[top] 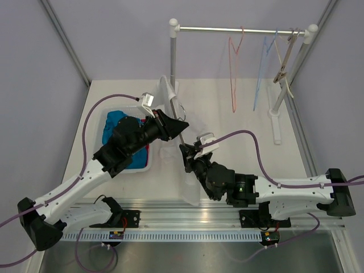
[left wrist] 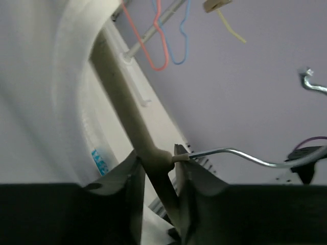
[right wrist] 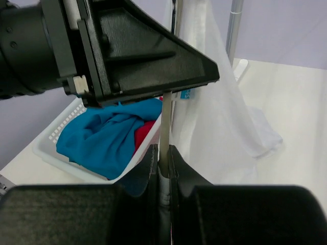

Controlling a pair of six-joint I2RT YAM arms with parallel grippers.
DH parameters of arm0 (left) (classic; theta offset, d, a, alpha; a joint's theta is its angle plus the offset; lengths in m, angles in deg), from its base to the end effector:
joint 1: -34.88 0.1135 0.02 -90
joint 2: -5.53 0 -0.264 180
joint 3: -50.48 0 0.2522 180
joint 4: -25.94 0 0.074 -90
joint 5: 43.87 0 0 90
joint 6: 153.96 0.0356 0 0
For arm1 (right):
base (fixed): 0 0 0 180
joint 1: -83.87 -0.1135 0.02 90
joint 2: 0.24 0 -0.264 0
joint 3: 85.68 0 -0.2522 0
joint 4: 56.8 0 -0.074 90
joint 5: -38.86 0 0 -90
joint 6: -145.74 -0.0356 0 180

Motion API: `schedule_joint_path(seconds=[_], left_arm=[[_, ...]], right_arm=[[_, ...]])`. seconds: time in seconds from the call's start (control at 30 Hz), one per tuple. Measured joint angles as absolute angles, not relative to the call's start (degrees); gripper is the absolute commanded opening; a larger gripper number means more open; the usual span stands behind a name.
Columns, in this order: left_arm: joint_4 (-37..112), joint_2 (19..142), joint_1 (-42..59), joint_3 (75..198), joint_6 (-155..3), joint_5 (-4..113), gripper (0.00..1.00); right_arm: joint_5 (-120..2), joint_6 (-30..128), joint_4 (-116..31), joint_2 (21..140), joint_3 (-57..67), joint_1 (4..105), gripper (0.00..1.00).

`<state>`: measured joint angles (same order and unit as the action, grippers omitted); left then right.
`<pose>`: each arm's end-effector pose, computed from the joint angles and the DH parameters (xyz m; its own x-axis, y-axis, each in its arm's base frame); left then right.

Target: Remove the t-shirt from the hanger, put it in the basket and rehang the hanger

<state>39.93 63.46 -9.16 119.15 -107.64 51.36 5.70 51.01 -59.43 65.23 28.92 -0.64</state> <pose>0.1680 -0.1670 0.3780 -0.5528 -0.4222 -0.7185 0.5198 0.4992 -0.6933 0.0542 0.2519 0.3575 -0.0340 0.1173 -0.9925 -0.4632 0.8781 0.1196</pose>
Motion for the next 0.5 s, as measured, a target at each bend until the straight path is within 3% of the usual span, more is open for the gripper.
schedule_joint_path(seconds=[0.07,0.1,0.2,0.23,0.33,0.5], left_arm=[[38.51,62.74,-9.51,119.11,-109.24,51.47,0.08],[38.53,62.18,-9.79,119.11,-108.74,51.43,0.04],[39.18,60.67,-9.77,118.93,-108.65,51.45,0.00],[39.14,60.23,-9.75,118.93,-108.67,51.38,0.00],[38.97,59.09,-9.72,118.93,-109.06,51.43,0.00],[38.16,58.61,-9.70,118.93,-109.70,51.49,0.00]], right_arm=[[5.61,50.81,-59.58,65.80,28.95,-0.74,0.14],[5.85,50.50,-59.95,66.22,28.95,-1.03,0.33],[6.20,47.47,-58.11,65.71,28.73,-2.25,0.60],[6.44,46.18,-56.43,65.43,28.71,-2.97,0.75],[7.47,41.98,-49.85,65.04,28.31,-6.69,0.88],[8.52,34.42,-39.82,65.02,28.09,-13.86,0.88]])
